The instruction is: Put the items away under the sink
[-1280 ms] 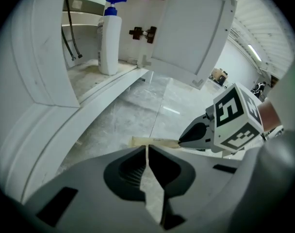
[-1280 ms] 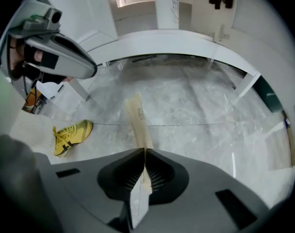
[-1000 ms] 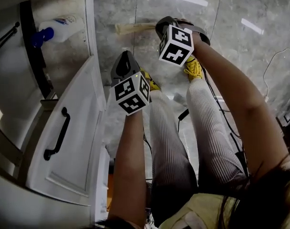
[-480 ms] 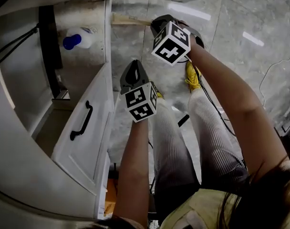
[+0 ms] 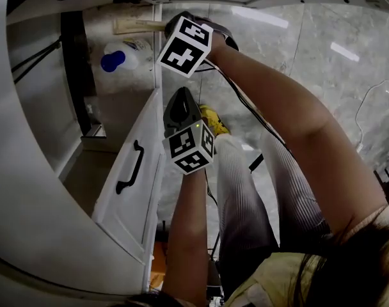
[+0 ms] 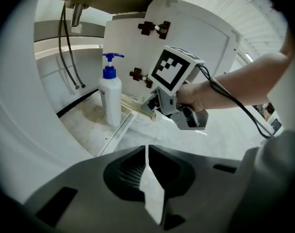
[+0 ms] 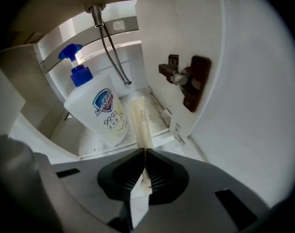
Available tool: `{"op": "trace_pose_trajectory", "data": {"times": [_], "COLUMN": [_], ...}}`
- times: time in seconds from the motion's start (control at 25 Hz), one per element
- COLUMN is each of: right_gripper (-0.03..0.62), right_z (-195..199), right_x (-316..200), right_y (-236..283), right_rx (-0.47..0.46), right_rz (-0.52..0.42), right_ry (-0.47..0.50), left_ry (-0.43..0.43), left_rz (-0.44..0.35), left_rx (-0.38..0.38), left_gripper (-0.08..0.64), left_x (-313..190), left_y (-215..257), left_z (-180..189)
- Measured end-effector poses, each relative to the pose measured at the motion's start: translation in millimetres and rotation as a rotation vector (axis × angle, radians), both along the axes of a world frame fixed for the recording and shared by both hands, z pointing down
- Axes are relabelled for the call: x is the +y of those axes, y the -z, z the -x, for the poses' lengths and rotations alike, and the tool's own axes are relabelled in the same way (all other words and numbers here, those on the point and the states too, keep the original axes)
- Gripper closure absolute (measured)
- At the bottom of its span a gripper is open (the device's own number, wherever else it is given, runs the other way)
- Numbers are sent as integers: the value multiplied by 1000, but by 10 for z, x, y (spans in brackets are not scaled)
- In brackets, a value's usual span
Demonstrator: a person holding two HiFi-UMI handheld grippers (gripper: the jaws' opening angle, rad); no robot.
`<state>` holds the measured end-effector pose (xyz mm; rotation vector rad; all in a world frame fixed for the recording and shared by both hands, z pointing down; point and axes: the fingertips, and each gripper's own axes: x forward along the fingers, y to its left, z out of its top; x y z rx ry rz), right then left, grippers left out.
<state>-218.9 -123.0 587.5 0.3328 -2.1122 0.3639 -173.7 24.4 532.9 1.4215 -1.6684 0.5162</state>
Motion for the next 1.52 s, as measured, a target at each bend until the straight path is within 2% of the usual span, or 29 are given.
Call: {"op": "trace_pose_trajectory", "data": {"times": [0.24,0.48,0.64,0.8,0.92,1.08,1.32,1.4,1.52], "right_gripper": [557,557,557,556,555,555,557,557,561], "right_z": [341,560,680,715,710,594,229,57,-194], "right_x": [-22,-41,-87,-112,-71,-56,98,113,147], "right_y": [-81,-117,-95,-42,27,173,364,409,518], "right_rx": [-11,-60,-107,-165,-199,-208,-228,-222,-228], "right_rz": [-1,19,1,24,30,-34,5,18,57], "right_ry": [31,-9,-49,-114,-107,-85,-103,-129,-218], "left_ry": [-29,-42,-35,-26,-27,2,51,61,73], "left_rz": [-40,-66,-92,-91,-92,-95,-102,-108,-115], "left_rx": [31,80,88,74,71,65,52,48,45], "left_gripper": [518,518,518,518,517,517,517,518,518], "left_x": [-95,-113,-153,-149,-149,-159,-186,-231,-283], "left_y": [103,170,187,150,165,223,322,374,462], "left_z": [-28,-124,-86,-9,1,33,59,17,-26]}}
